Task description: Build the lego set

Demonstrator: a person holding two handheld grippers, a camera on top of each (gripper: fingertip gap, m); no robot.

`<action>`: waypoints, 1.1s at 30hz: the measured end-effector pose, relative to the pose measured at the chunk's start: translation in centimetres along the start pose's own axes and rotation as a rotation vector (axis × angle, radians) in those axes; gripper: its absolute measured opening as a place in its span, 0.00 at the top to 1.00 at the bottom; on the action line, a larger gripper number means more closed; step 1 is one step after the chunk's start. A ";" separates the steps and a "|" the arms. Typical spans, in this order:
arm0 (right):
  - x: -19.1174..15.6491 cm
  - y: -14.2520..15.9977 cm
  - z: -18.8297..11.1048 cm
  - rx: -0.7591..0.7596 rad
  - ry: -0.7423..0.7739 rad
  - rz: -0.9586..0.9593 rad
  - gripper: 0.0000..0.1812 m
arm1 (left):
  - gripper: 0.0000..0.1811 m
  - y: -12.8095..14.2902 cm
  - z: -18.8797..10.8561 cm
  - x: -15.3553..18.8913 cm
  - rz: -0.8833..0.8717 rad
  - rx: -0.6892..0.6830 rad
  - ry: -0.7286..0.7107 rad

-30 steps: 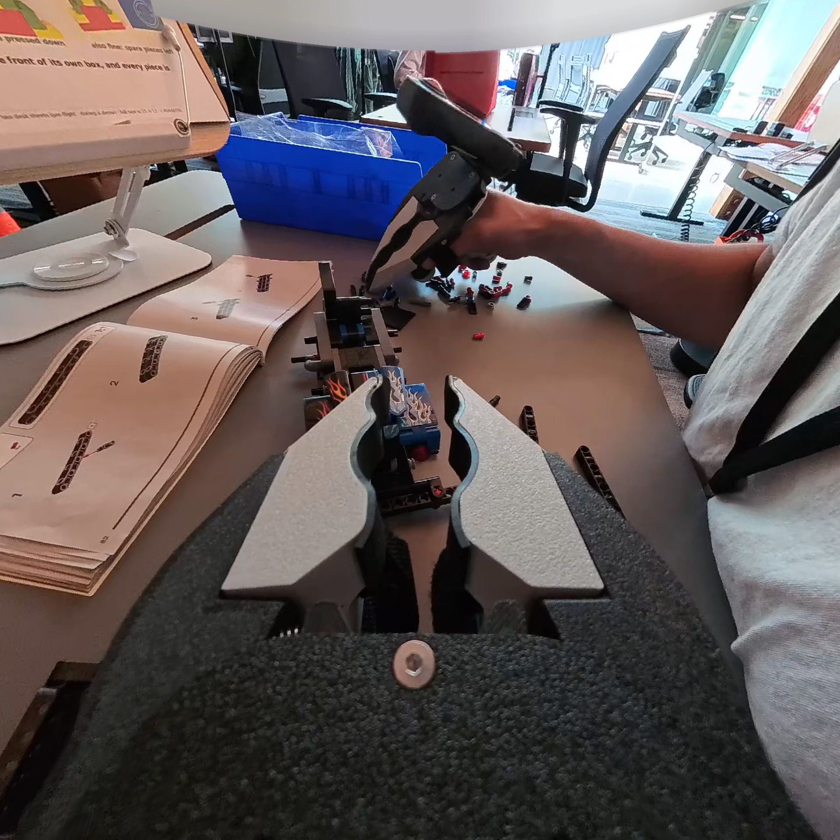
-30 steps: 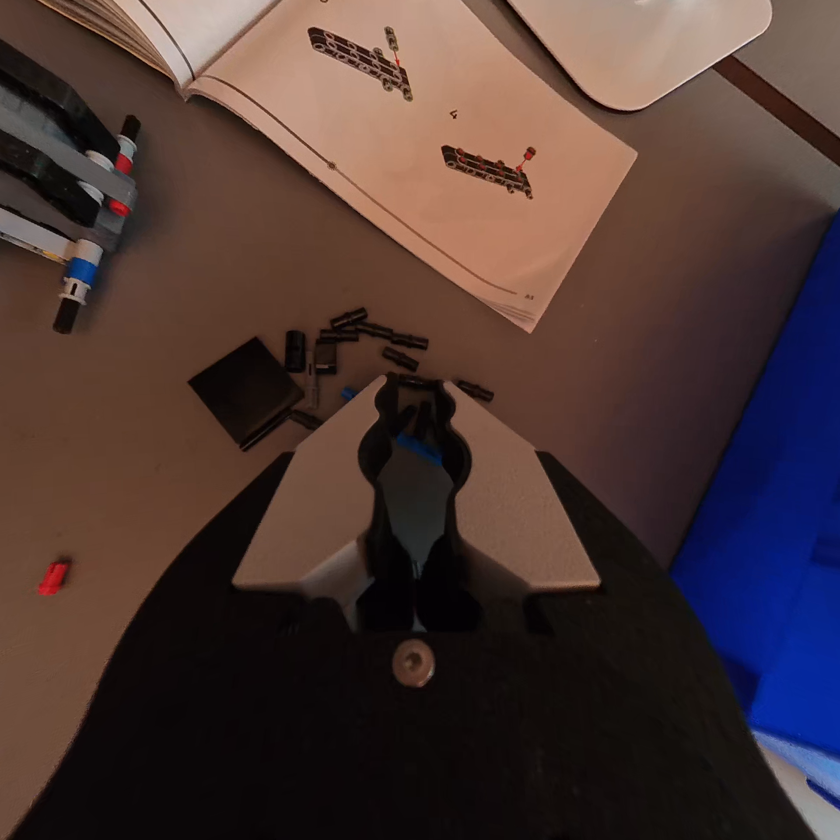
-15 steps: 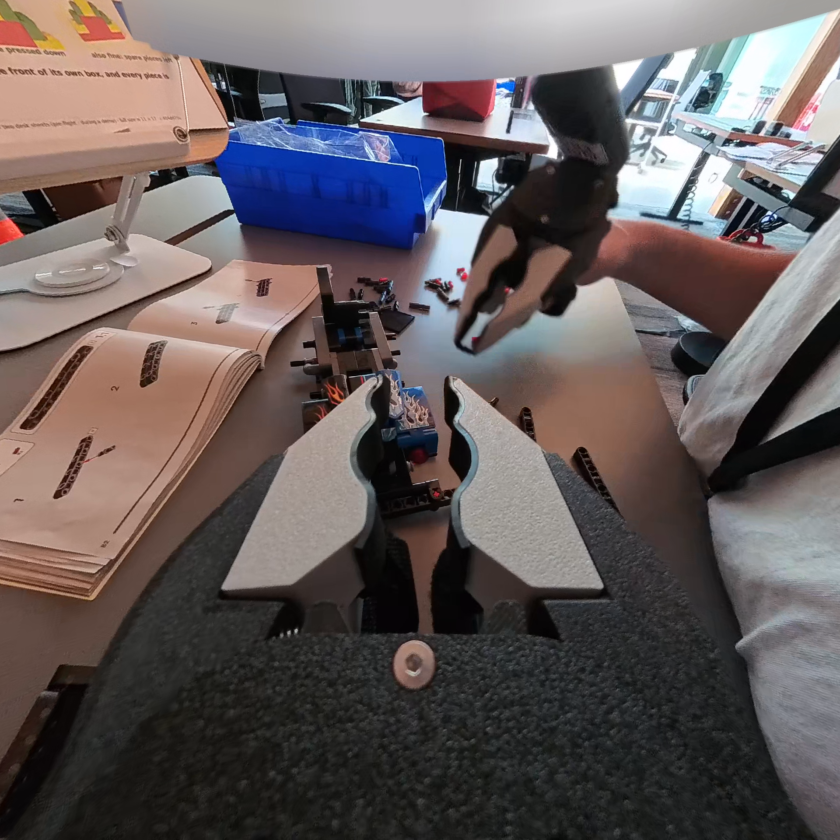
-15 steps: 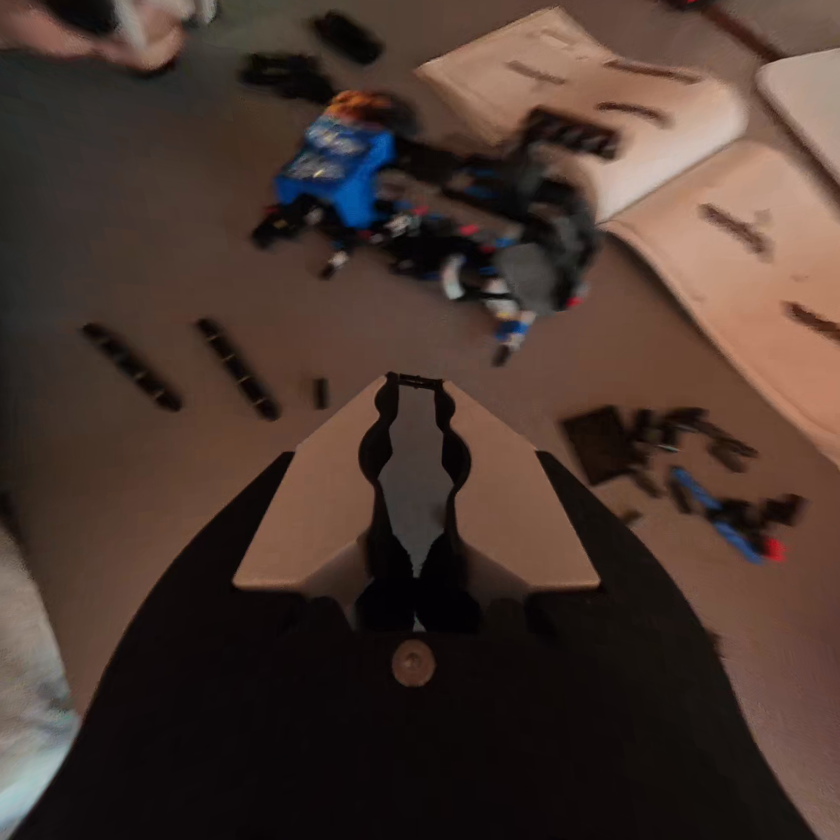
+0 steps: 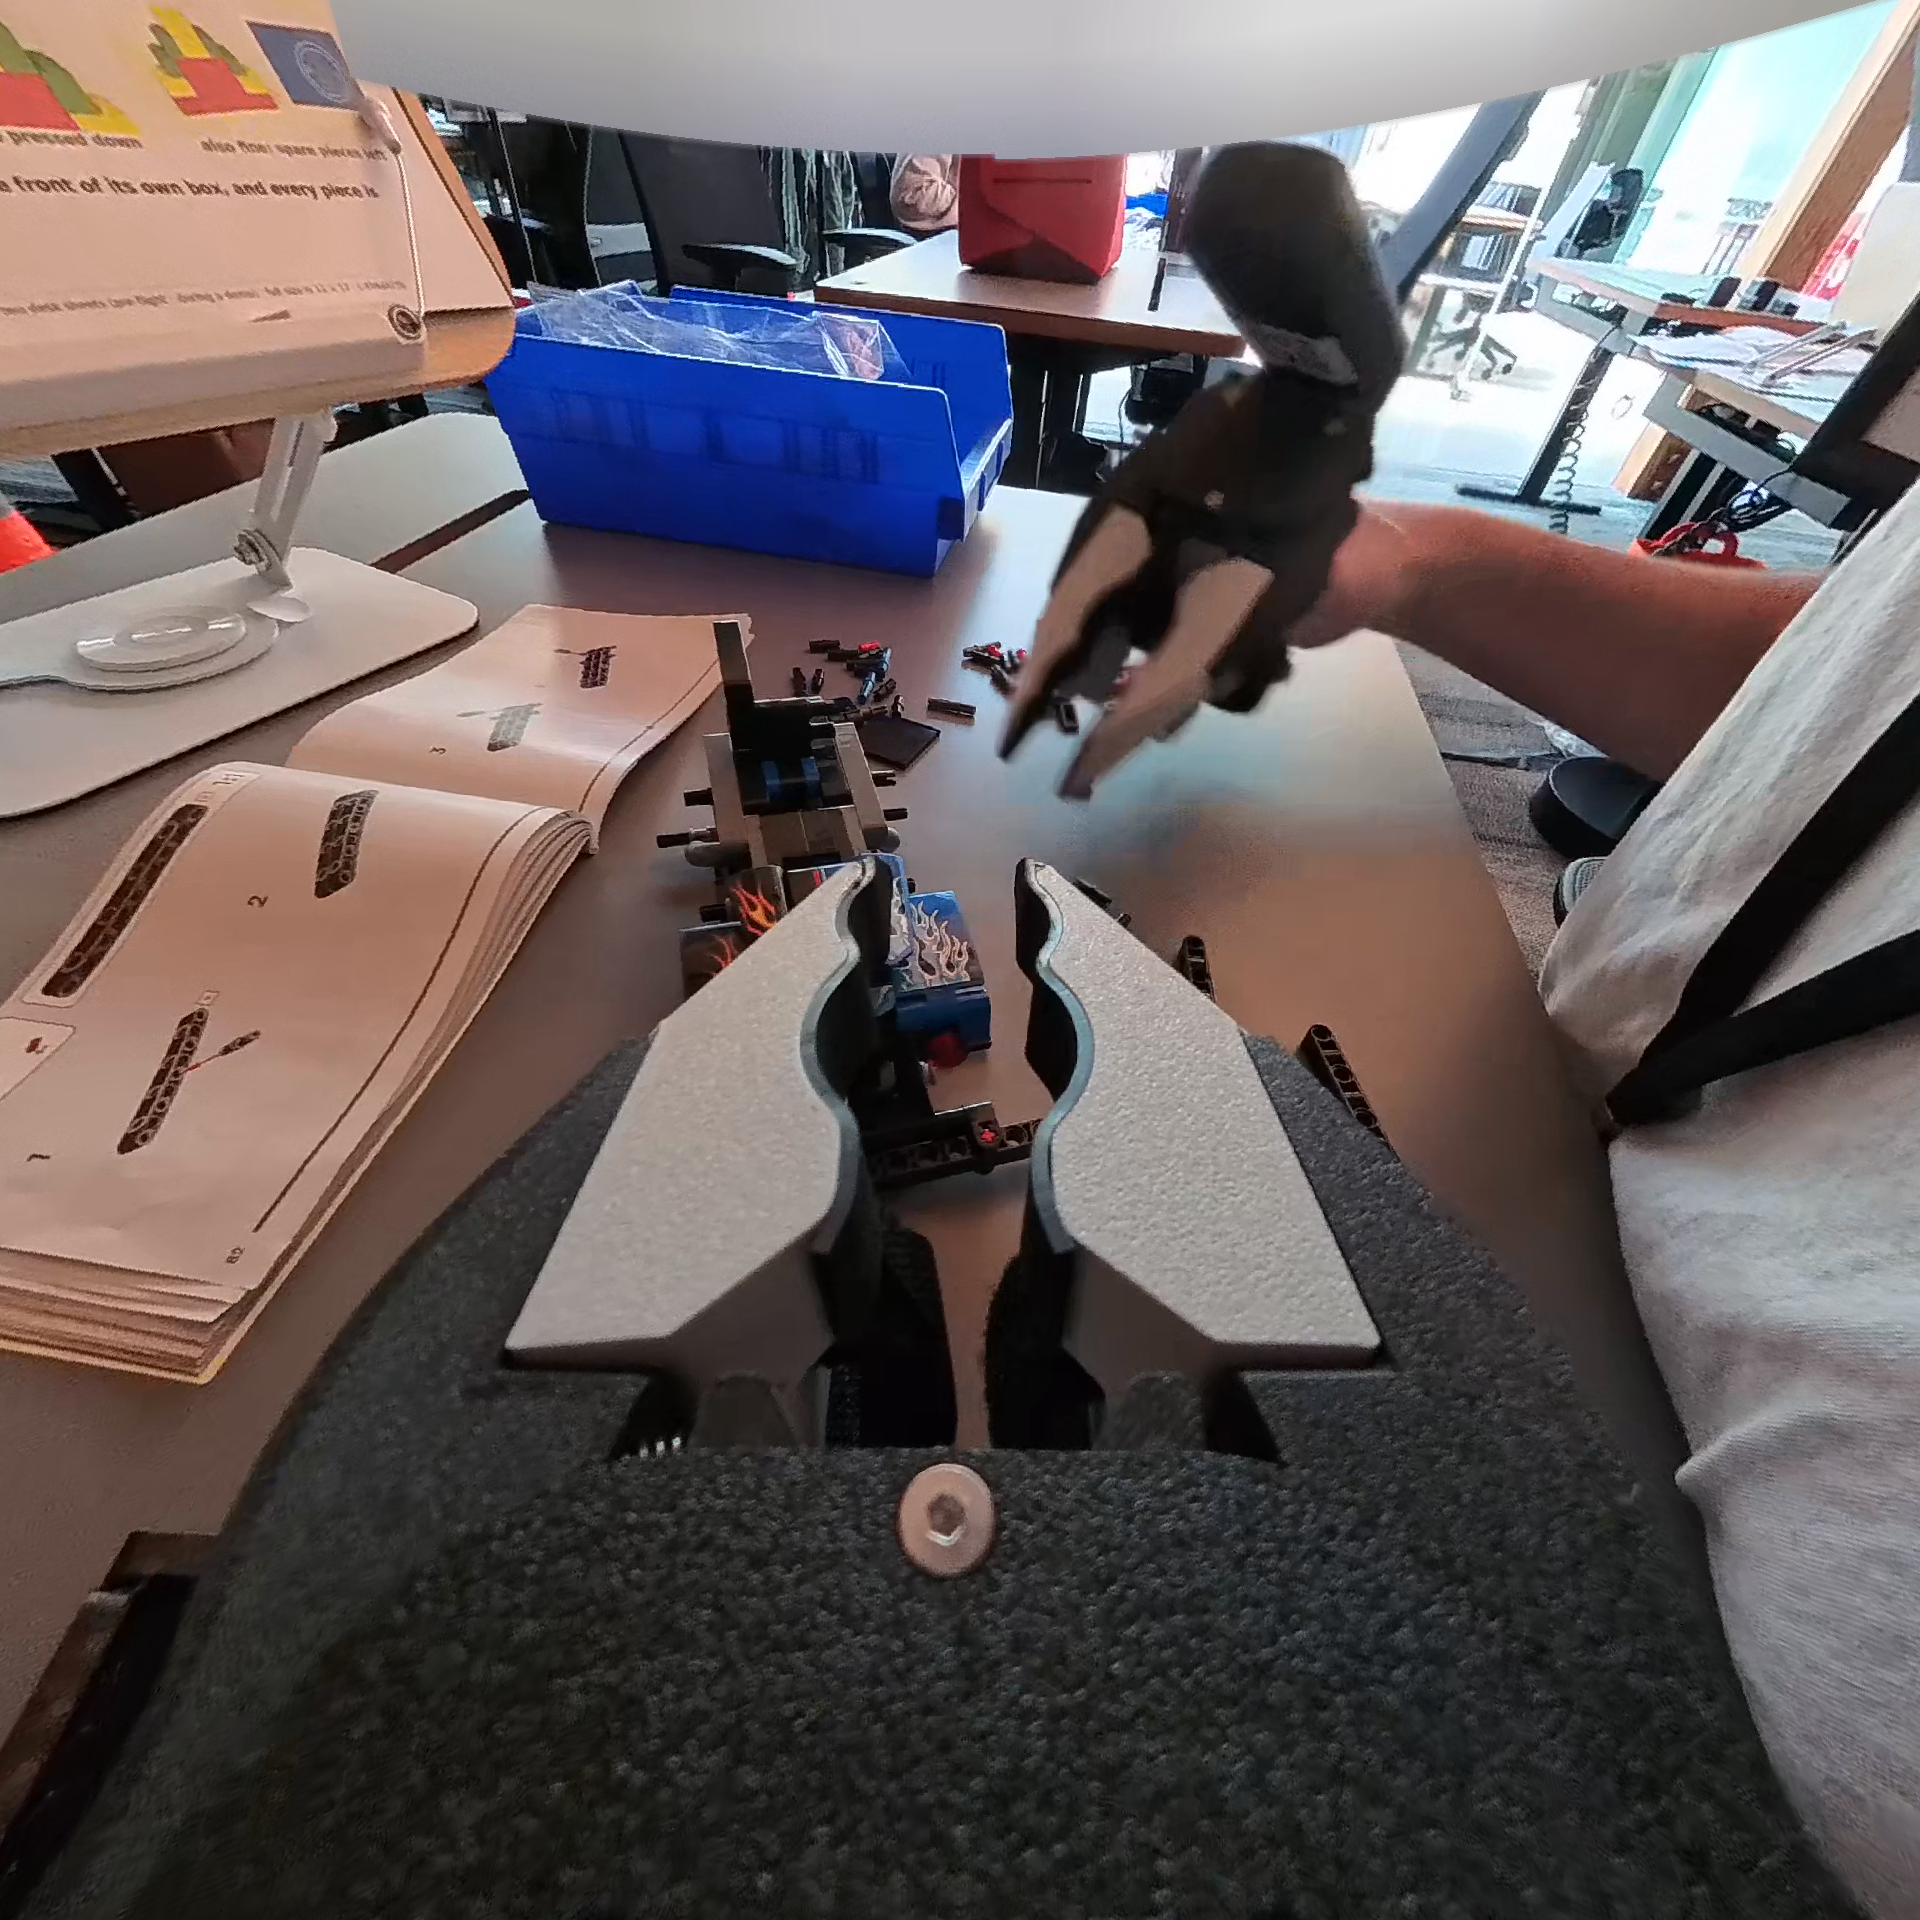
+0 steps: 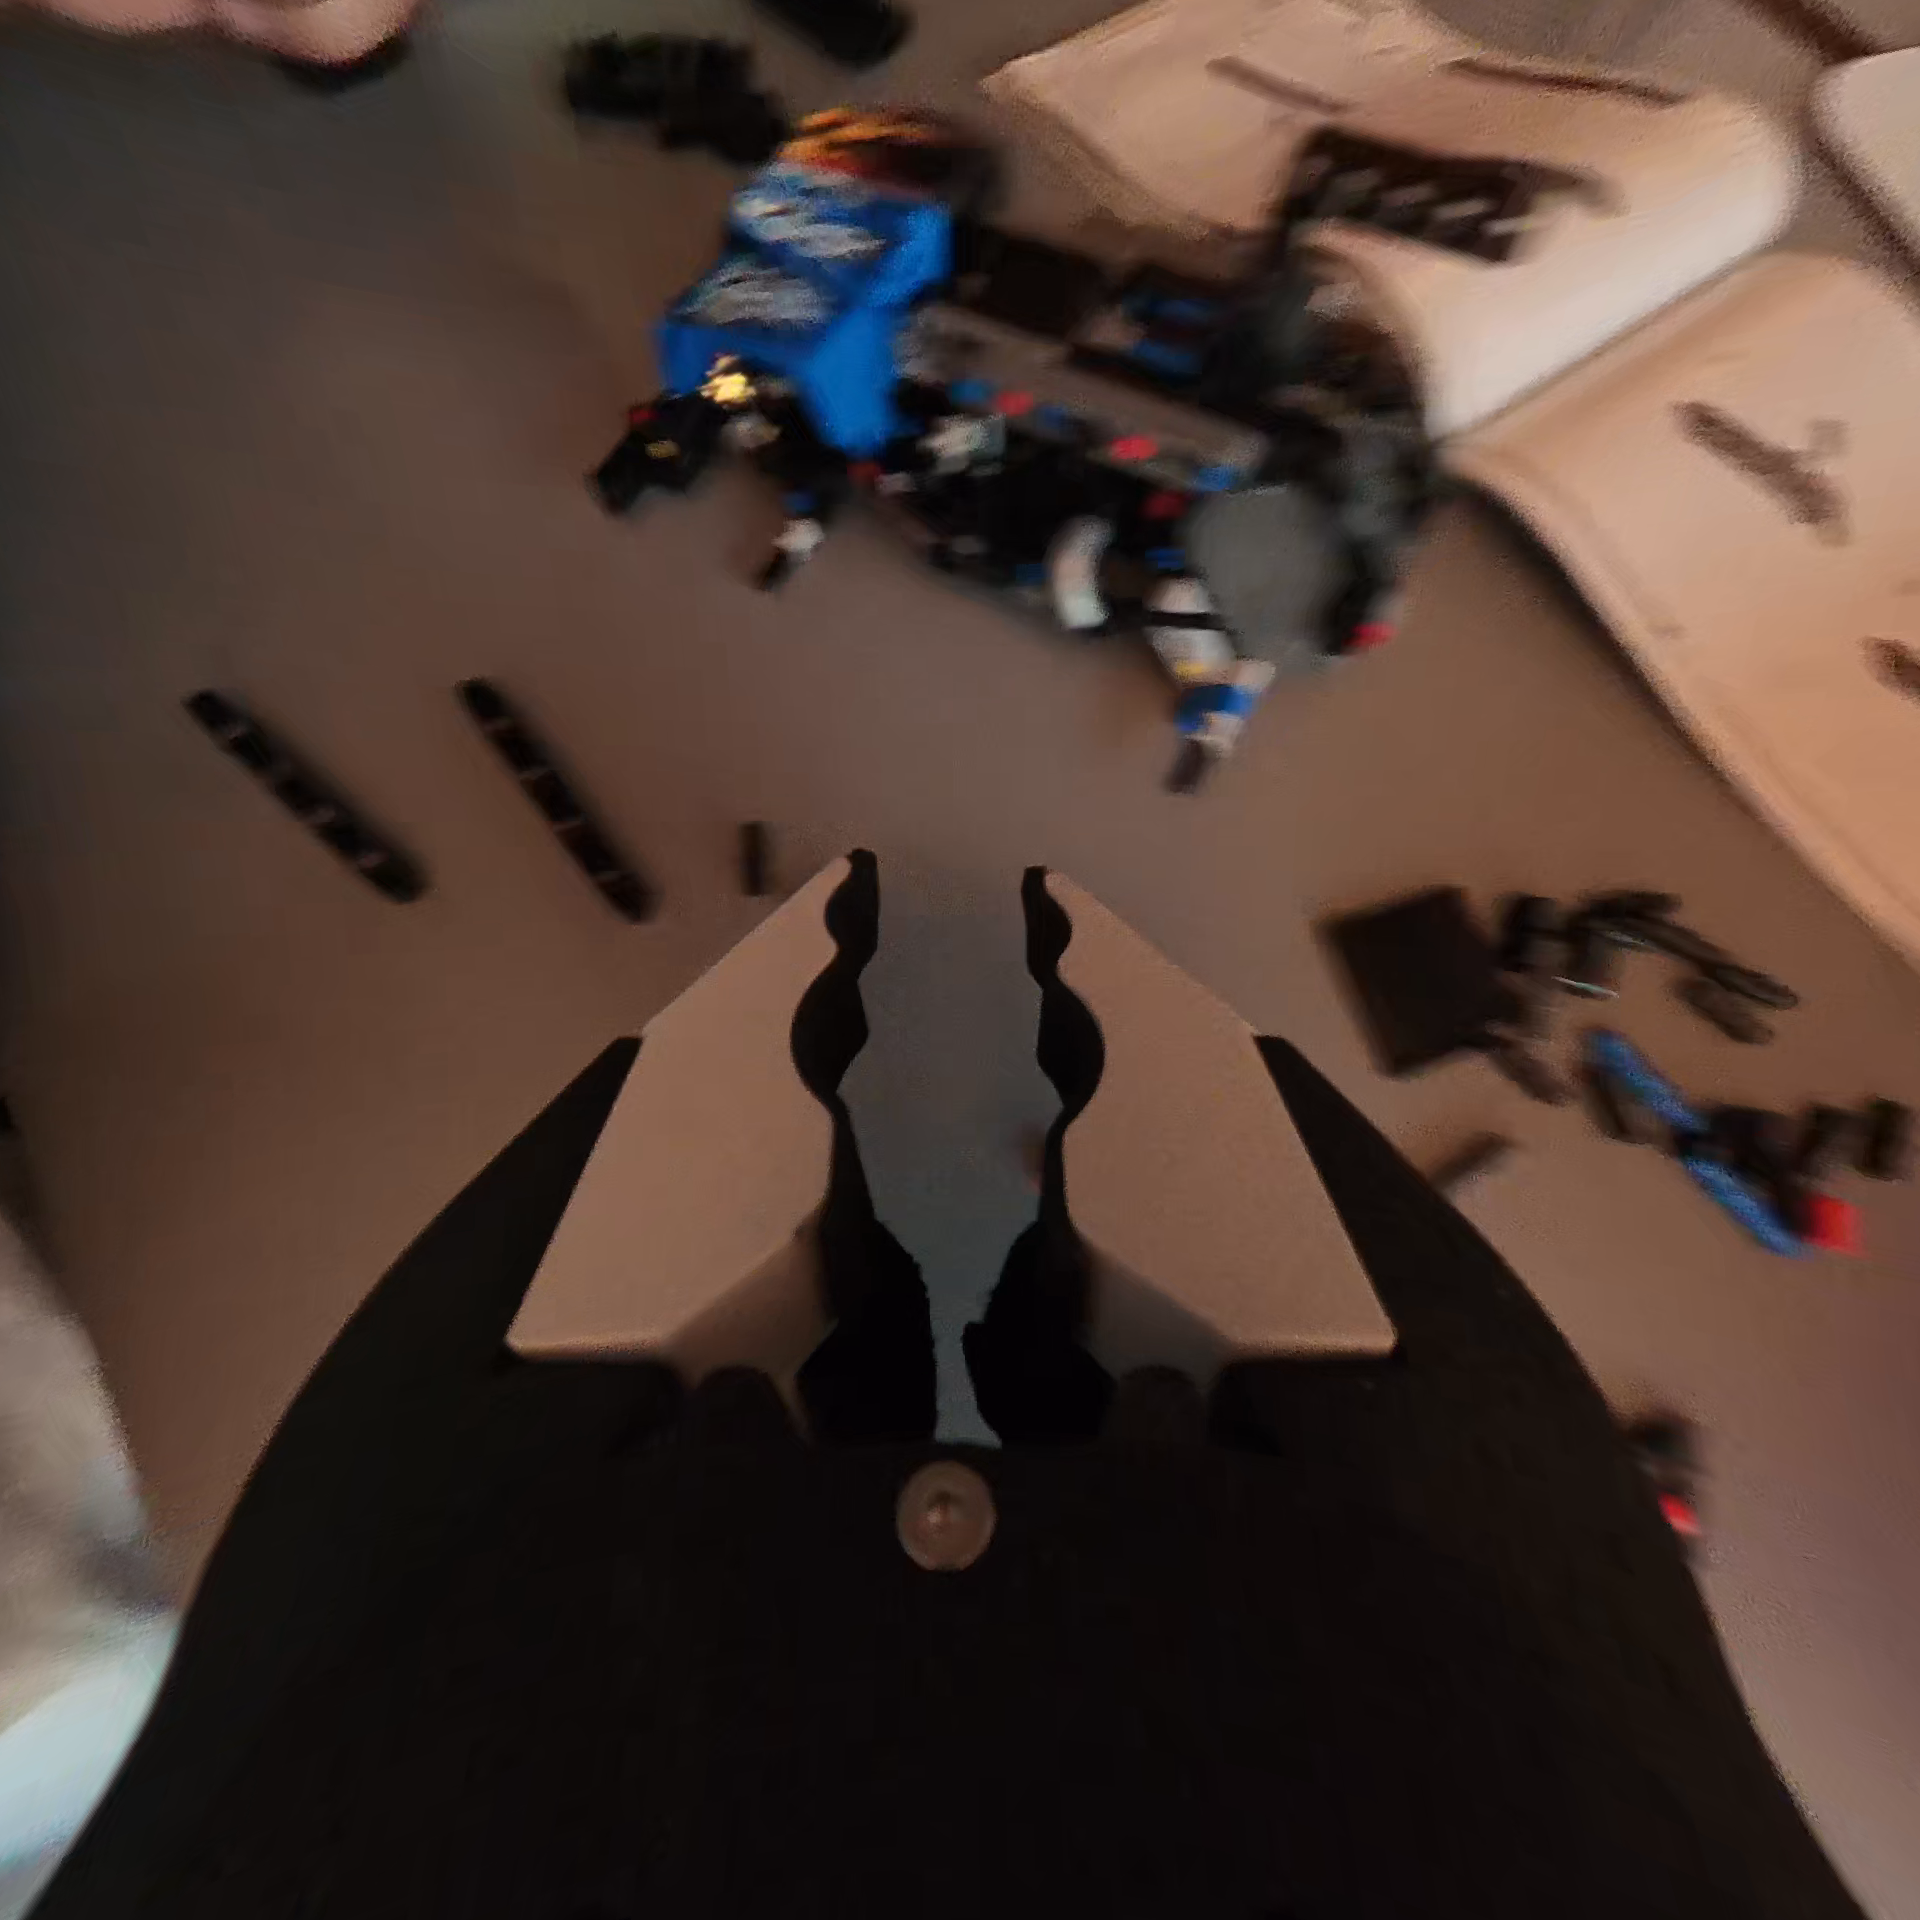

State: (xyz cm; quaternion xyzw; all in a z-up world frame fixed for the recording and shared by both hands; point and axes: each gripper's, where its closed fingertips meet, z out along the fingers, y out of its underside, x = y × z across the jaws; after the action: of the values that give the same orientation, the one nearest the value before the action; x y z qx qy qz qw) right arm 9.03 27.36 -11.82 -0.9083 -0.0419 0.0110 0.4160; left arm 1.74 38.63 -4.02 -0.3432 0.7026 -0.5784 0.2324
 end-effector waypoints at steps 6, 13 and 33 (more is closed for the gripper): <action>14.4 2.2 -2.0 -0.066 0.350 0.122 0.85 | 0.88 0.0 0.0 0.1 0.005 -0.003 0.002; 16.8 3.5 -0.3 -0.144 0.299 0.092 0.87 | 0.88 0.3 0.0 -0.3 -0.010 -0.009 -0.001; 3.7 0.2 -1.4 -0.004 -0.015 -0.003 0.98 | 0.88 0.2 0.0 -0.2 0.006 -0.013 -0.003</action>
State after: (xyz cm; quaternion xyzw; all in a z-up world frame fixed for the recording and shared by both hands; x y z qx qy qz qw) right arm 12.77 26.52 -10.97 -0.9089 -0.0465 0.0171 0.4140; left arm 1.81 38.77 -4.23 -0.3434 0.7070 -0.5725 0.2332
